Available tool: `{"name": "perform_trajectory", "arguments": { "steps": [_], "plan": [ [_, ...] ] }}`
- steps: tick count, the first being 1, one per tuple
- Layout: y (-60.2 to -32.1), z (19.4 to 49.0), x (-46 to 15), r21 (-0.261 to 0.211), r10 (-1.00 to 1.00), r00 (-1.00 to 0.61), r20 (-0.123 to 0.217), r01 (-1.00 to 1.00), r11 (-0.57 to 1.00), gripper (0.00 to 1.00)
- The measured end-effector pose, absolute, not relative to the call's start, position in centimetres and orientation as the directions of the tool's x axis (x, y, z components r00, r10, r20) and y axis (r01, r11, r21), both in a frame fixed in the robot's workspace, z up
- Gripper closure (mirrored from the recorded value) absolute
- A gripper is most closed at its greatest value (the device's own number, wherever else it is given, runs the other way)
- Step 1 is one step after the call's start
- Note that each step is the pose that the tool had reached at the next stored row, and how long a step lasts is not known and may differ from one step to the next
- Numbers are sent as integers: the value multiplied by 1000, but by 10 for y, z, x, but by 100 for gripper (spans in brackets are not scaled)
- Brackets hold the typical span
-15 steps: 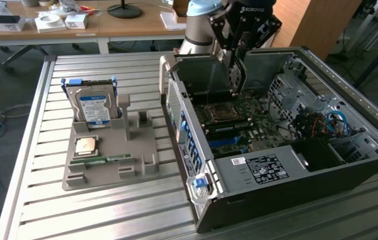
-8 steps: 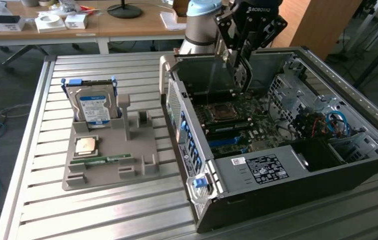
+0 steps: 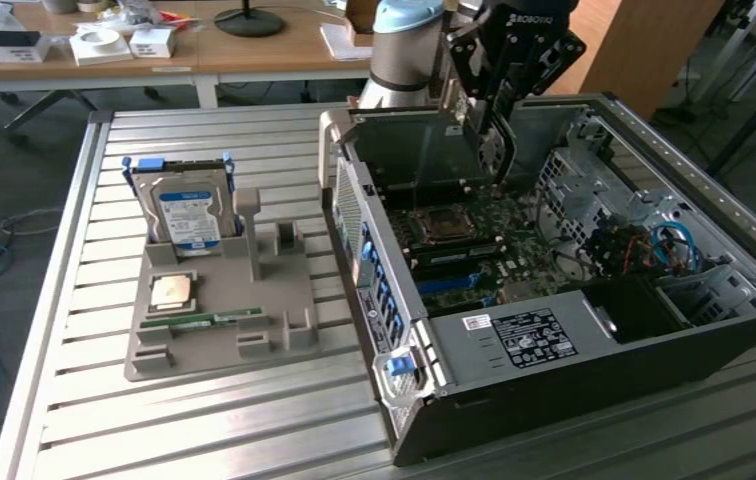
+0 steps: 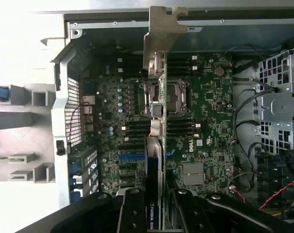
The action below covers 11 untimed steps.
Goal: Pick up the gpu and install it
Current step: 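Pick up the gpu and move the gpu toward the slot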
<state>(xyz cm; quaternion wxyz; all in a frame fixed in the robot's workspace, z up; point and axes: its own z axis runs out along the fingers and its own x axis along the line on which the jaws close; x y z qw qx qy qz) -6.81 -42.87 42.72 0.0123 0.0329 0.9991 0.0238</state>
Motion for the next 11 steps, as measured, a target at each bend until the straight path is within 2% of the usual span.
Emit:
{"name": "perform_trajectory", "arguments": {
  "steps": [11],
  "plan": [
    [-428, 427, -47, 48, 66, -998, -23, 65, 997, 74]
  ]
}}
